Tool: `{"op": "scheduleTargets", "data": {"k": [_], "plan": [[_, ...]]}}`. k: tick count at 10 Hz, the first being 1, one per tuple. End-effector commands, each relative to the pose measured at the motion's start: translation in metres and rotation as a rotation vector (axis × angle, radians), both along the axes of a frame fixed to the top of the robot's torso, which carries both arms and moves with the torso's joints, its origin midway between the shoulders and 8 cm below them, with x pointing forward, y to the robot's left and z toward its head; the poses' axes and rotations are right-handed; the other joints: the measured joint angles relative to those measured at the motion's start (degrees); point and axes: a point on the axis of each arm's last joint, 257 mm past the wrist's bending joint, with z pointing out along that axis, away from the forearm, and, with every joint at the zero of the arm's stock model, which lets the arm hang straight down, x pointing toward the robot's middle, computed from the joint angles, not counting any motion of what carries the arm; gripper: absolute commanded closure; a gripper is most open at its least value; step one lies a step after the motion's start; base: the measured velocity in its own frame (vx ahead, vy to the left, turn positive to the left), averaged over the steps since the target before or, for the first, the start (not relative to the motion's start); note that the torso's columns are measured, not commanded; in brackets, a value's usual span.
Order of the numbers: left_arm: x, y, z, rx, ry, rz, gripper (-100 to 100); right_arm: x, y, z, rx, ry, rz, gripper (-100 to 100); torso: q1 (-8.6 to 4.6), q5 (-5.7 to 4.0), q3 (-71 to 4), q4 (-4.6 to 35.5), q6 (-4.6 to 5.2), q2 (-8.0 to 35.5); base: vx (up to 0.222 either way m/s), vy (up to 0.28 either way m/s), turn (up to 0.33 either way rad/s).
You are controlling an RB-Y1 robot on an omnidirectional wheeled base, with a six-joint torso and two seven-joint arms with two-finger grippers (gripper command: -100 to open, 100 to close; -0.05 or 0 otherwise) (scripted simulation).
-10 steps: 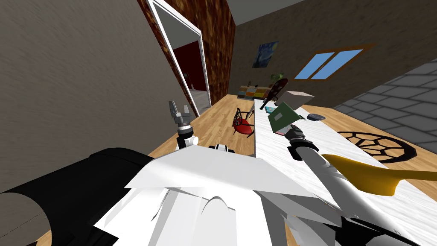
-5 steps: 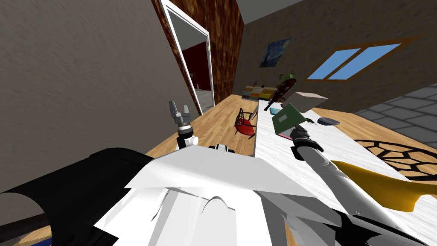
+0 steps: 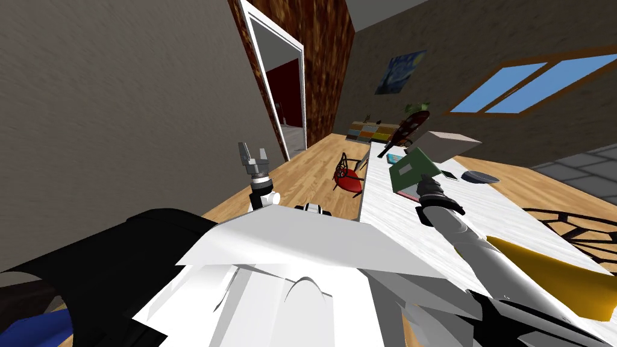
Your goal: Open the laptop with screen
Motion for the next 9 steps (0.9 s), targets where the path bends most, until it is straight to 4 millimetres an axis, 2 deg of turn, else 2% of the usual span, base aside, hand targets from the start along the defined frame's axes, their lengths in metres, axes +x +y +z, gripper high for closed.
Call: {"op": "scheduleTargets", "data": {"k": [1,3,4,9], "plan": [[0.0,0.0,0.0,0.0,0.0,0.0,0,-0.001,-0.013,0.013,-0.098,0.014,-0.021,-100,0.01,0.0,0.03,0.01,0.04,0.03,-0.064,-0.045,0.115],[0.0,0.0,0.0,0.0,0.0,0.0,0,-0.002,-0.014,0.014,-0.108,0.018,-0.022,-100,0.06,0.01,-0.07,-0.04,0.03,-0.13,-0.037,-0.026,0.057],[0.0,0.0,0.0,0.0,0.0,0.0,0,-0.009,-0.028,0.015,-0.112,0.02,-0.05,-100,0.12,0.03,-0.12,-0.06,0.04,-0.21,-0.039,-0.006,0.197],[0.0,0.0,0.0,0.0,0.0,0.0,0,-0.031,-0.065,0.018,-0.111,0.025,-0.134,-100,0.05,0.01,-0.02,-0.01,0.02,-0.05,-0.053,-0.02,0.182]]}}
